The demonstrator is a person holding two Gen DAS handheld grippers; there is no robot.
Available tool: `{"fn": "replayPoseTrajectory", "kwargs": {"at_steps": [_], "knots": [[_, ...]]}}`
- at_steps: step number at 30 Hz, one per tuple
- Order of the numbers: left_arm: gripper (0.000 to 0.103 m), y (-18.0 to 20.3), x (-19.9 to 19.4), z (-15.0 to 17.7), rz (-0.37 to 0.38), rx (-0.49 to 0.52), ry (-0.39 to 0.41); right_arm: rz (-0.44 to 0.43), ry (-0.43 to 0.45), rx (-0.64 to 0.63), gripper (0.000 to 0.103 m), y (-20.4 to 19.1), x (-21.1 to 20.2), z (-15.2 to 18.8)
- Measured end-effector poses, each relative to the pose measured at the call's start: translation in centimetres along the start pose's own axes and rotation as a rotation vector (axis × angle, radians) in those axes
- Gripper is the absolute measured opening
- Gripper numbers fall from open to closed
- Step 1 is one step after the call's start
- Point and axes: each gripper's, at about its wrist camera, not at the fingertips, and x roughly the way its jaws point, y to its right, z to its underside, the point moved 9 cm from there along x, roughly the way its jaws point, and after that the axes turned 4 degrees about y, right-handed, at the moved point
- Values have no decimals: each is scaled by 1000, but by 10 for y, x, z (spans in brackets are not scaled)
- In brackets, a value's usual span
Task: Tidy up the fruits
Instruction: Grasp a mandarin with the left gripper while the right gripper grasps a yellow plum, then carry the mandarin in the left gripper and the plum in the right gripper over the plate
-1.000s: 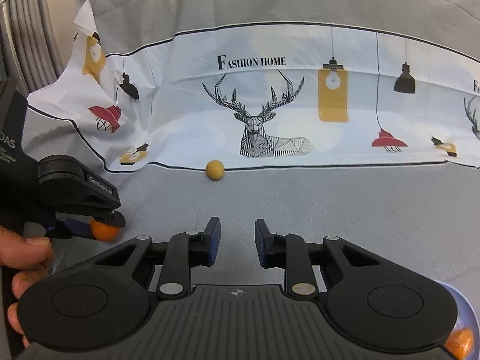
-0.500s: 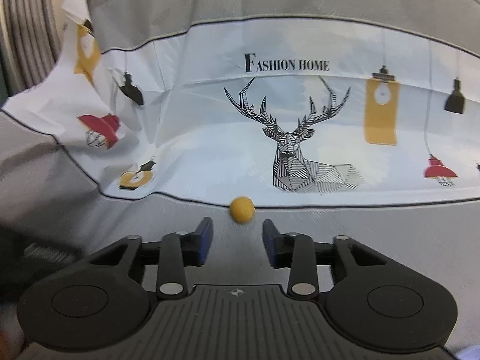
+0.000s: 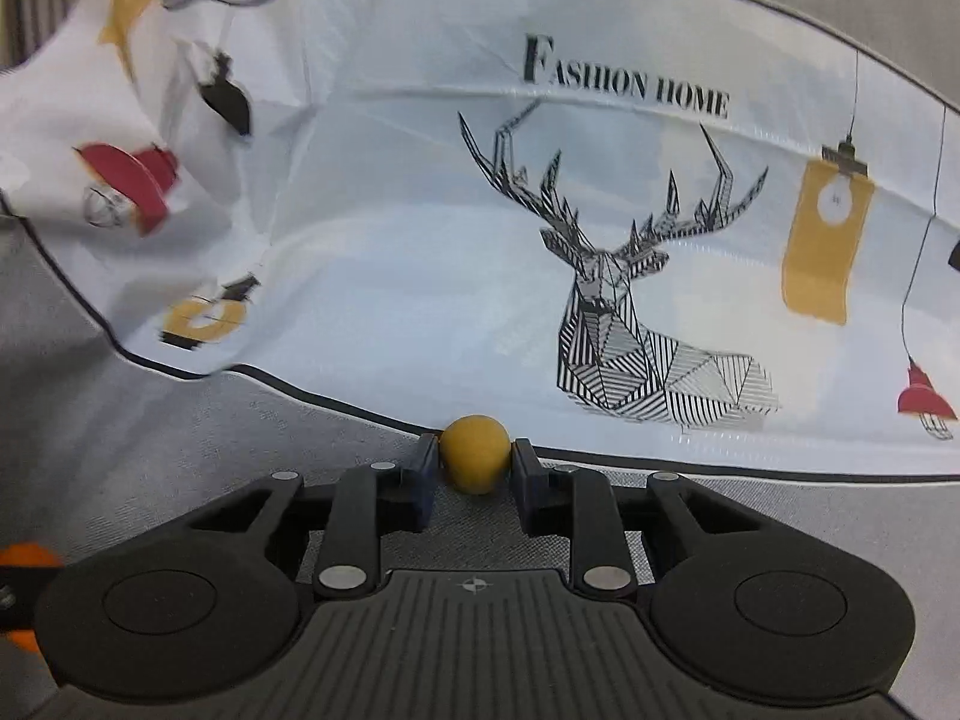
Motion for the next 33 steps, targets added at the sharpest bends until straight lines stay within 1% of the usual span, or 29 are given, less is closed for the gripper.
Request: {"fn": "replayPoseTrajectory", "kwargs": {"at_steps": [2, 4, 7, 11, 14, 18, 20, 23, 27, 29, 31, 33], "knots": [[40, 1, -1, 1, 0, 2, -1, -1, 17, -13, 27, 2, -13, -2], [40, 3, -3, 2, 6, 5, -1, -15, 27, 4, 27, 7, -31, -3], [40, 5, -10, 2, 15, 14, 10, -27, 44, 19, 27, 16, -67, 1], [40, 6, -20, 1, 20, 30, 31, -37, 65, 26, 27, 34, -123, 10], [40, 4, -24, 1, 25, 26, 30, -21, 88, 42, 27, 54, -170, 18], [40, 2, -38, 3, 32, 41, 58, 3, 141, 71, 27, 79, -234, 26], [40, 3, -46, 9, 46, 44, 71, 20, 168, 89, 27, 93, -263, 33], [40, 8, -58, 28, 74, 72, 73, 55, 190, 124, 27, 116, -293, 54], [40, 21, -72, 59, 90, 163, 72, 102, 160, 194, 27, 145, -311, 85], [40, 29, -85, 73, 120, 218, 86, 116, 161, 222, 27, 155, -319, 91], [40, 33, -103, 90, 159, 287, 112, 131, 174, 218, 27, 164, -325, 95], [40, 34, -116, 110, 198, 345, 110, 147, 170, 220, 27, 173, -329, 102]]}}
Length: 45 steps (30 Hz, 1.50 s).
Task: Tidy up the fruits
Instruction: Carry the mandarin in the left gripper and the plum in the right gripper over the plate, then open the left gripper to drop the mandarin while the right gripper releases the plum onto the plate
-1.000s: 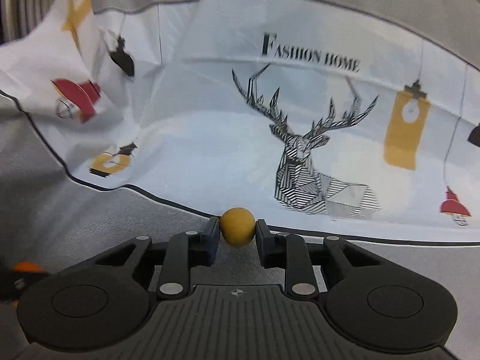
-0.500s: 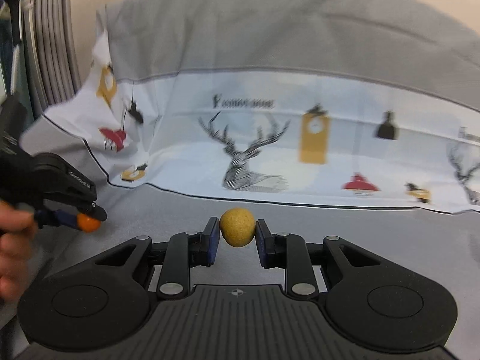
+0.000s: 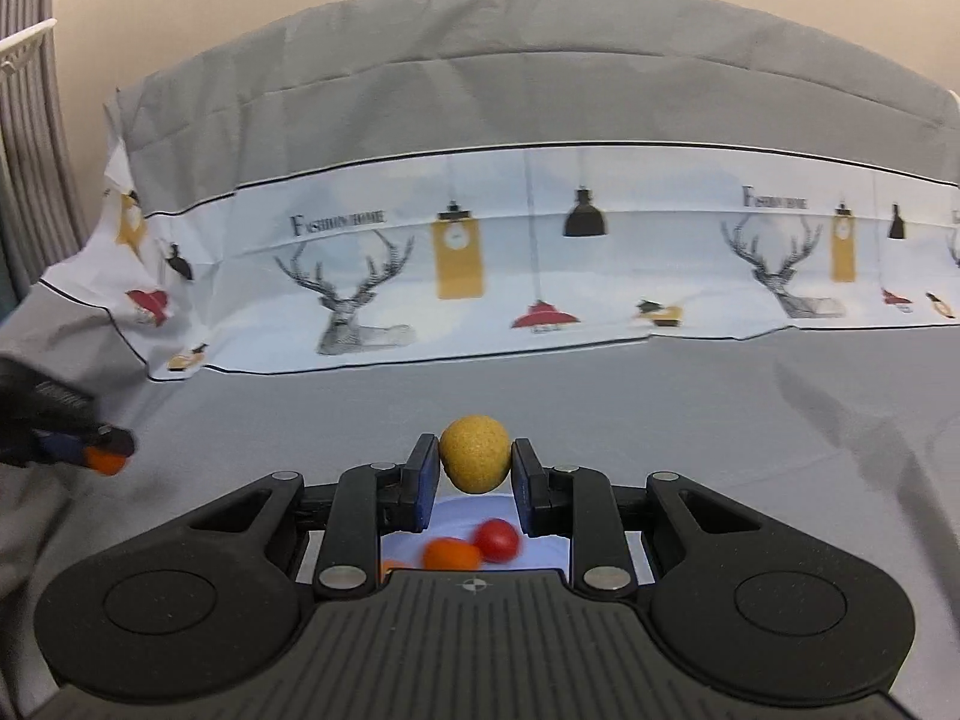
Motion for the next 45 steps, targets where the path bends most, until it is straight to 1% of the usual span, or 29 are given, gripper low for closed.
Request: {"fn": "replayPoseTrajectory", "kwargs": {"at_steps": [2, 4, 6, 8, 10, 12, 14, 16, 19, 22, 25, 26, 28, 29, 30, 31, 33, 35, 36, 37, 38, 40, 41, 43, 44, 45], "knots": [[40, 9, -8, 17, 40, 41, -12, 0, -10, 9, 27, 9, -2, 4], [40, 23, -10, 32, 96, 87, -45, 16, -8, -7, 27, 19, -4, 5], [40, 43, -9, 37, 165, 129, -60, 29, -17, 3, 27, 30, -3, 7], [40, 66, -4, 44, 213, 208, -57, 37, -43, 21, 27, 42, 0, 12], [40, 87, 3, 55, 264, 251, -73, 31, -99, 28, 27, 50, 6, 23], [40, 108, 11, 69, 330, 269, -109, 49, -175, 15, 27, 57, 15, 38], [40, 127, 17, 82, 369, 288, -131, 47, -218, 8, 27, 59, 22, 47], [40, 143, 22, 91, 382, 319, -131, 35, -237, -3, 27, 57, 25, 51], [40, 161, 32, 97, 377, 354, -109, 25, -258, -24, 27, 54, 28, 56], [40, 172, 35, 104, 377, 384, -99, 29, -283, -34, 27, 52, 31, 62], [40, 178, 33, 104, 382, 415, -79, 24, -288, -31, 27, 51, 32, 63], [42, 180, 32, 103, 381, 423, -59, 23, -290, -33, 27, 51, 32, 64], [55, 180, 26, 98, 386, 435, -22, 17, -297, -35, 27, 50, 33, 65], [64, 180, 23, 95, 390, 435, 1, 18, -302, -35, 27, 50, 34, 67], [68, 180, 20, 93, 393, 434, 17, 27, -304, -40, 29, 49, 34, 67], [68, 180, 17, 91, 395, 435, 28, 33, -303, -45, 37, 49, 34, 67], [71, 179, 13, 89, 389, 442, 45, 40, -295, -38, 48, 50, 32, 66], [73, 176, 7, 88, 373, 463, 77, 47, -287, -27, 52, 52, 29, 65], [75, 173, 1, 88, 363, 476, 99, 50, -284, -24, 57, 53, 28, 64], [77, 171, -6, 87, 345, 493, 133, 51, -277, -23, 66, 54, 24, 64], [80, 169, -14, 85, 330, 509, 173, 52, -267, -23, 71, 53, 20, 62], [83, 164, -33, 82, 314, 529, 235, 50, -237, -26, 87, 54, 9, 58], [84, 160, -42, 81, 310, 515, 248, 48, -219, -26, 89, 54, 2, 56], [85, 154, -55, 85, 331, 482, 214, 52, -191, -15, 100, 56, -13, 53], [87, 151, -62, 90, 327, 481, 199, 59, -179, 1, 102, 58, -22, 53], [92, 149, -68, 94, 315, 491, 194, 63, -171, 15, 102, 59, -30, 54]]}}
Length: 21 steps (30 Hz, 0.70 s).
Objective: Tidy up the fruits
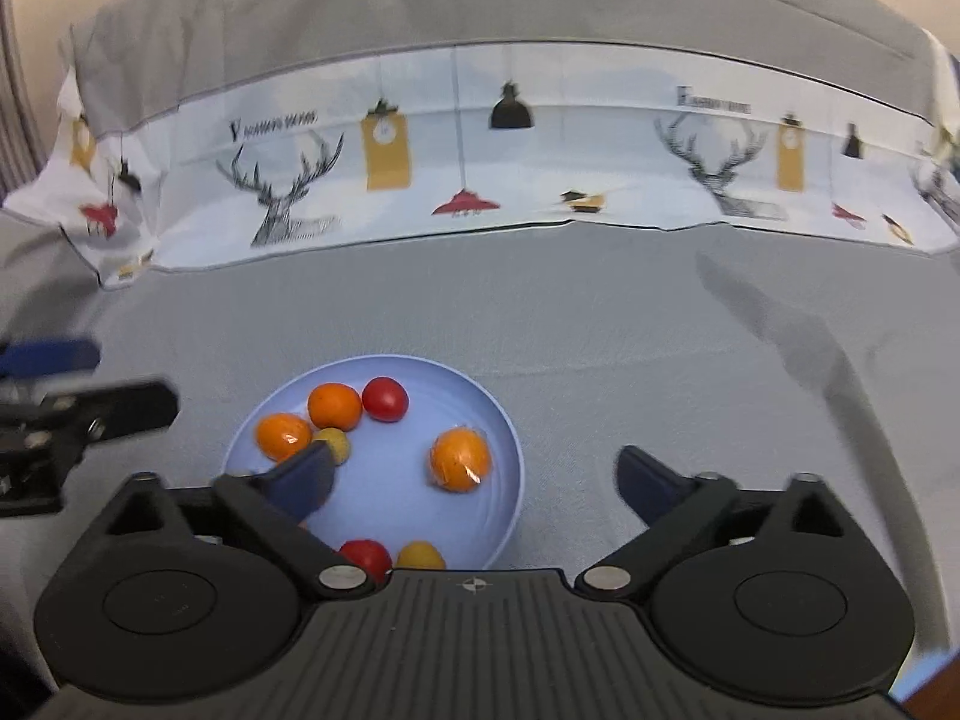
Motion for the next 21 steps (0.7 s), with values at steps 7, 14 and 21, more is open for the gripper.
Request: {"fn": "replayPoseTrajectory", "kwargs": {"at_steps": [7, 14, 21], "knots": [[103, 5, -6, 53, -46, -41, -138, 44, 54, 13, 102, -6, -37, 26], [103, -8, 21, 69, -134, -4, -194, 102, 37, 121, 102, -3, -21, 51], [103, -23, 26, 68, -162, -88, -213, 141, -11, 148, 102, 1, -4, 56]]}}
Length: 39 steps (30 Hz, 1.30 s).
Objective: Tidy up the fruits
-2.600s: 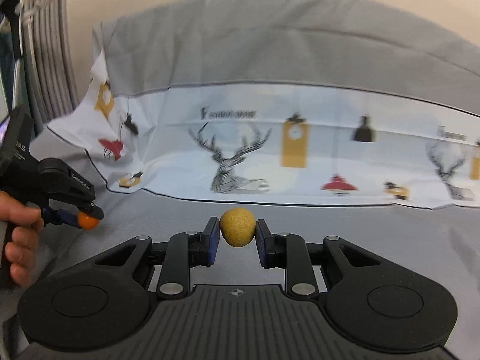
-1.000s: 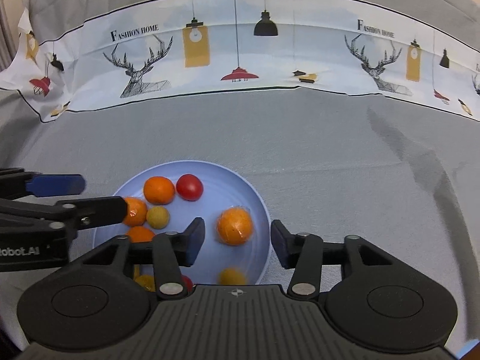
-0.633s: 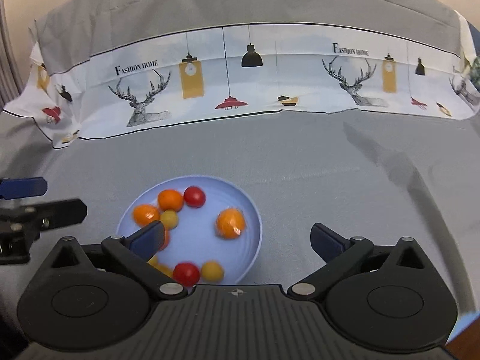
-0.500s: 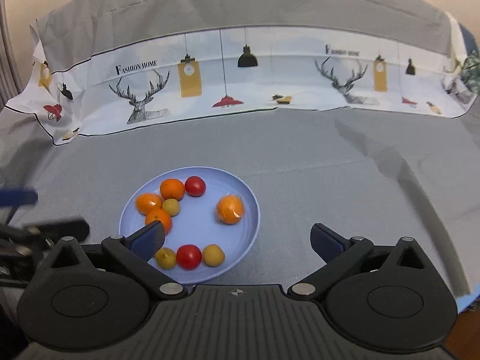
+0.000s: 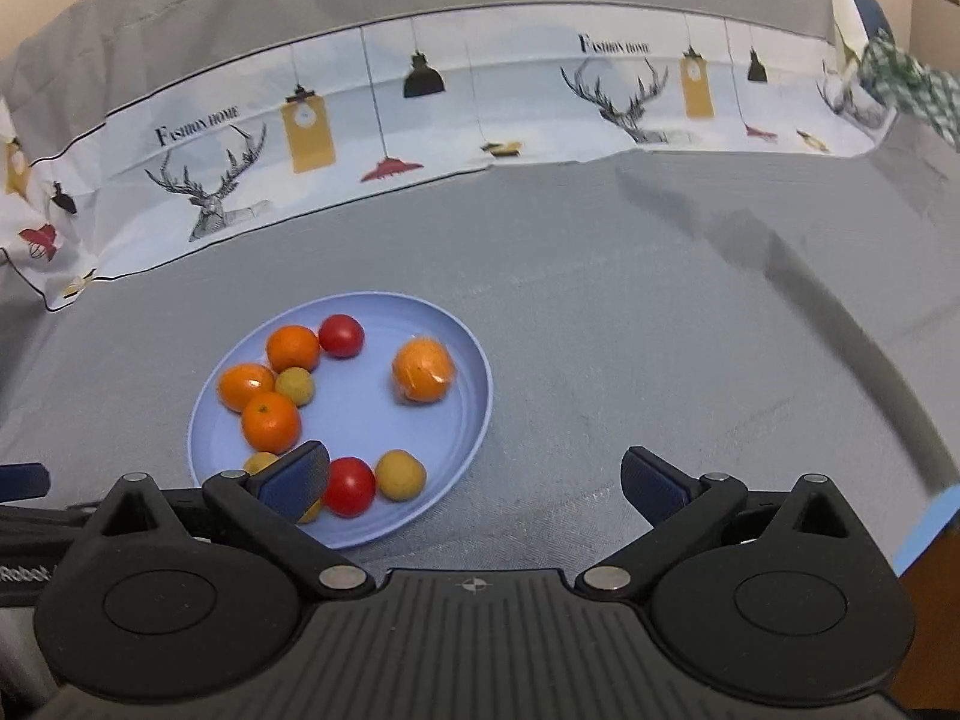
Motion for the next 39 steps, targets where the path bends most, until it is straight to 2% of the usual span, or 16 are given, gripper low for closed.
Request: {"fn": "replayPoseTrajectory", "kwargs": {"at_steps": [6, 20, 39], "knots": [[103, 2, 3, 0, 4, -15, -8, 2, -22, 27, 102, 5, 6, 2], [103, 7, 4, -1, -5, 12, 12, 3, -12, -68, 102, -11, 7, 4], [103, 6, 4, -1, -8, 12, 11, 7, -11, -72, 102, -11, 7, 4]]}}
